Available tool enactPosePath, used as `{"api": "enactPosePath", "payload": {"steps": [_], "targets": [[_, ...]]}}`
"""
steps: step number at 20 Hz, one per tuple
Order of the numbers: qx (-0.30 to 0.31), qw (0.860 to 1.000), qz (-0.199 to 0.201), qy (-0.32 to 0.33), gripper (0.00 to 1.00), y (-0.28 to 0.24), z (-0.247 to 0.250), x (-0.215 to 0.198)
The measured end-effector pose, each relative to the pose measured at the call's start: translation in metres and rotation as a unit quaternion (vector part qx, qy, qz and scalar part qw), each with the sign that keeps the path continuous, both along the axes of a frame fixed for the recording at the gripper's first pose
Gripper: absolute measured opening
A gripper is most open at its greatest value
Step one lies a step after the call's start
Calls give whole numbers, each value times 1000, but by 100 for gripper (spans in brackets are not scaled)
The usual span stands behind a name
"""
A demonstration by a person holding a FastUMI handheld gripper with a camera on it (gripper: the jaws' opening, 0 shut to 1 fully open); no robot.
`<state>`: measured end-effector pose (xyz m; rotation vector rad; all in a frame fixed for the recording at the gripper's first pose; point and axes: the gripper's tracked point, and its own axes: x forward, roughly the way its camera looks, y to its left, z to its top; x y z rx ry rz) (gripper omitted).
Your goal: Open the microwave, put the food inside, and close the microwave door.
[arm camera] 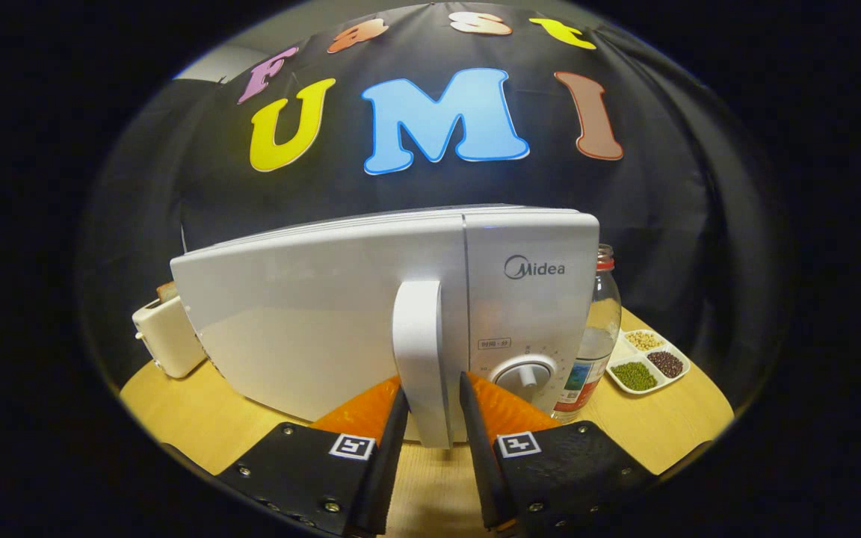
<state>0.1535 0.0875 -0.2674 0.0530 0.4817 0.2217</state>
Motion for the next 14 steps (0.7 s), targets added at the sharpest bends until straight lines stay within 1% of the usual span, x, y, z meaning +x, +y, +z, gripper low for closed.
{"api": "enactPosePath", "payload": {"steps": [1,2,3,4,5,6,8,11,12,14], "targets": [[-18,1000,-7,-2,36,-1,-2,2],[-27,1000,-4,-2,27,-3,-1,-1],[-28,1000,-7,0,27,-3,1,-1],[-28,1000,-8,3,19,-2,2,-3],[-27,1000,-10,8,19,-3,-2,-1],[-29,1000,-5,11,11,-2,0,-1],[-27,1000,0,15,11,-1,0,-2],[-35,999,-2,22,11,-2,-1,-6],[-36,999,0,26,11,-1,0,-16],[-49,999,20,5,11,4,6,-41]]}}
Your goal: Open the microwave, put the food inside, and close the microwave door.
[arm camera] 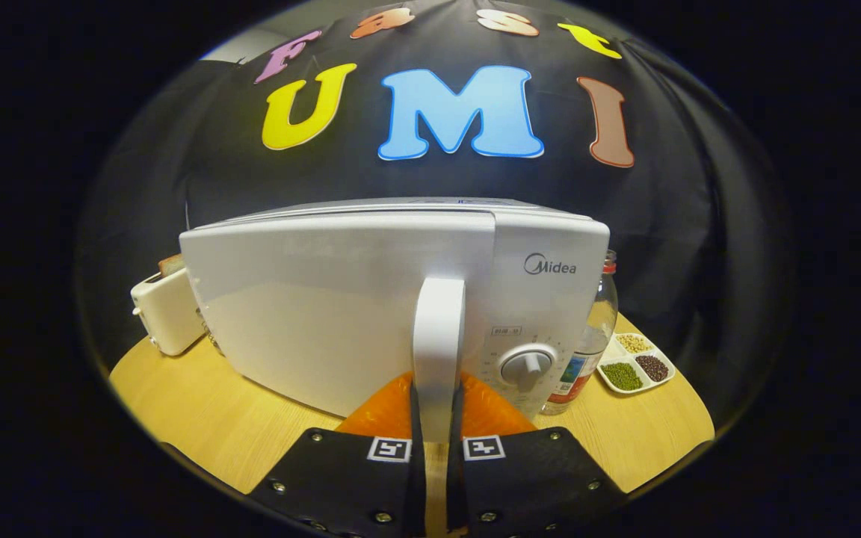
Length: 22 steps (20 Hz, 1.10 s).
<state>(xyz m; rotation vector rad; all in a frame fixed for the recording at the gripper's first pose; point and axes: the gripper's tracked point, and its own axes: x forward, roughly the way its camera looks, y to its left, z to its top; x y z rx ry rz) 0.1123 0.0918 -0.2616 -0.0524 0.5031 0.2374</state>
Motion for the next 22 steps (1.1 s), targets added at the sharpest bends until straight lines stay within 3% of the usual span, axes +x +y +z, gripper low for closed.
{"api": "enactPosePath", "payload": {"steps": [8,13,22], "targets": [[21,999,18,29,11,18,8,-57],[25,999,21,43,22,35,13,-92],[2,998,26,62,23,67,19,-144]]}}
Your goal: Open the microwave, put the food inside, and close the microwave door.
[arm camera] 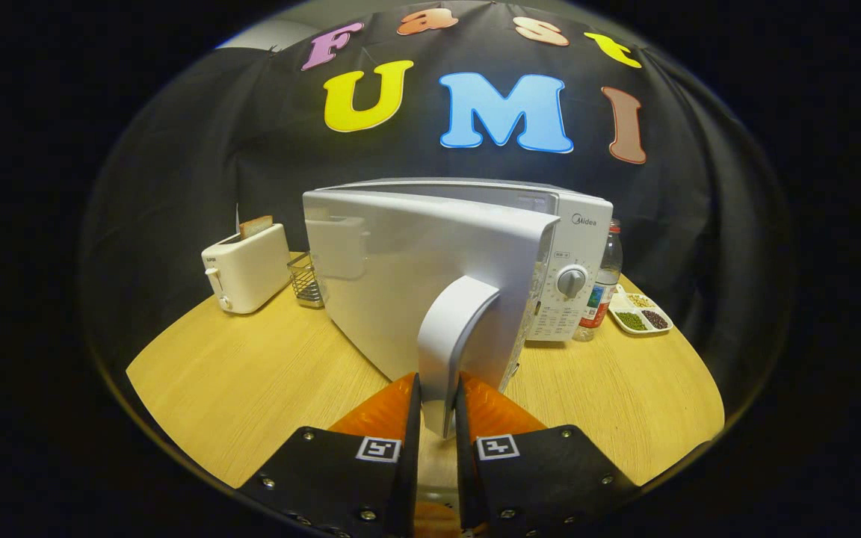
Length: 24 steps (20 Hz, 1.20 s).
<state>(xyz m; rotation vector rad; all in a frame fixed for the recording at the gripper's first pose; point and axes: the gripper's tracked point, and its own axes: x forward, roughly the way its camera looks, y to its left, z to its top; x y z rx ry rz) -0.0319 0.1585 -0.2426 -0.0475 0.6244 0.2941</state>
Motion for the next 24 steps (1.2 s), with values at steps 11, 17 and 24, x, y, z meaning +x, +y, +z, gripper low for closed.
{"api": "enactPosePath", "payload": {"steps": [11,17,24], "targets": [[-5,1000,22,11,25,53,5,-54],[8,999,39,18,25,84,9,-82],[19,996,79,24,26,126,15,-108]]}}
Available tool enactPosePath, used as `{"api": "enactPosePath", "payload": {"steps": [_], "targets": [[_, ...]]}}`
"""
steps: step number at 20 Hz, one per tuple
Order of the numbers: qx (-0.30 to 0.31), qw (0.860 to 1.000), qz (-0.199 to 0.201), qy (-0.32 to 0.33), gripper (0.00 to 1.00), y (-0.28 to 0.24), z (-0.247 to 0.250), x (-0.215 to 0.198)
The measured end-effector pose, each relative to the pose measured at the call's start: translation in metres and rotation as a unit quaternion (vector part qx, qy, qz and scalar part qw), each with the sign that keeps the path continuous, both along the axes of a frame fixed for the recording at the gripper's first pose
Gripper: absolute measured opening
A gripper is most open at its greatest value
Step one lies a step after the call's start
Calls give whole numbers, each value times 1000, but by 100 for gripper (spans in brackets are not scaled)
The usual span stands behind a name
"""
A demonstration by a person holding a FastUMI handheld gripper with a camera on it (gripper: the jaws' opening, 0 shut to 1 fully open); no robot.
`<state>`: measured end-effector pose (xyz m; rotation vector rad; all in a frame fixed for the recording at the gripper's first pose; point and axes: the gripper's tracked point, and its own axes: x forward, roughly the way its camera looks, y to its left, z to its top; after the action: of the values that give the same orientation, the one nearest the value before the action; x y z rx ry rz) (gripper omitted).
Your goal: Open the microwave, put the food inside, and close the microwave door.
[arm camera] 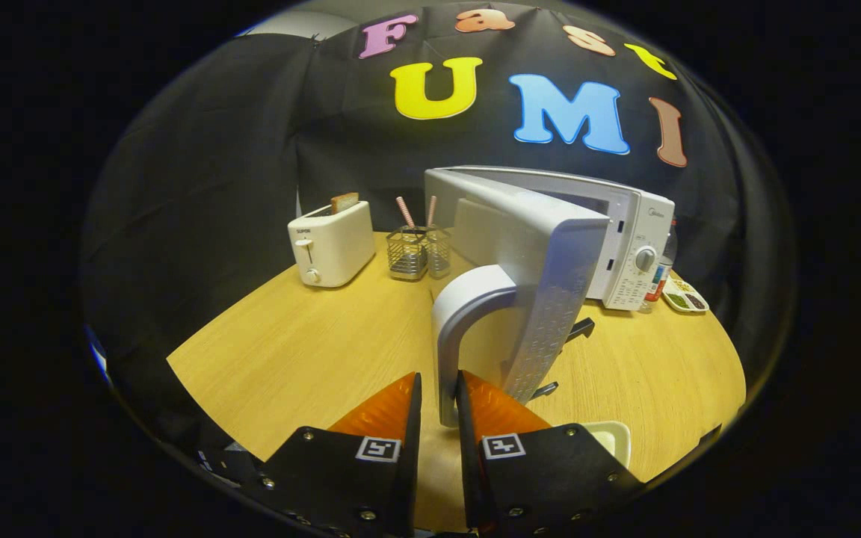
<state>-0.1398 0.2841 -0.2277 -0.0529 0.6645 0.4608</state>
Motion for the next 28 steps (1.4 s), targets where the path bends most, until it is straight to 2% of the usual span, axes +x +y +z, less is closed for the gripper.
{"api": "enactPosePath", "payload": {"steps": [6,10,17,20,22,23,24,25,26,28], "targets": [[-26,999,38,-13,26,20,5,-13],[-12,998,55,-1,25,30,8,-25],[97,986,133,-28,26,77,74,-41],[136,980,133,-62,27,81,122,-36],[159,975,126,-85,36,83,153,-27],[165,974,119,-94,62,80,164,-23],[169,974,108,-105,73,73,173,-19],[171,974,95,-117,88,66,181,-14],[171,974,80,-129,94,57,188,-8],[164,975,49,-144,96,35,196,4]]}}
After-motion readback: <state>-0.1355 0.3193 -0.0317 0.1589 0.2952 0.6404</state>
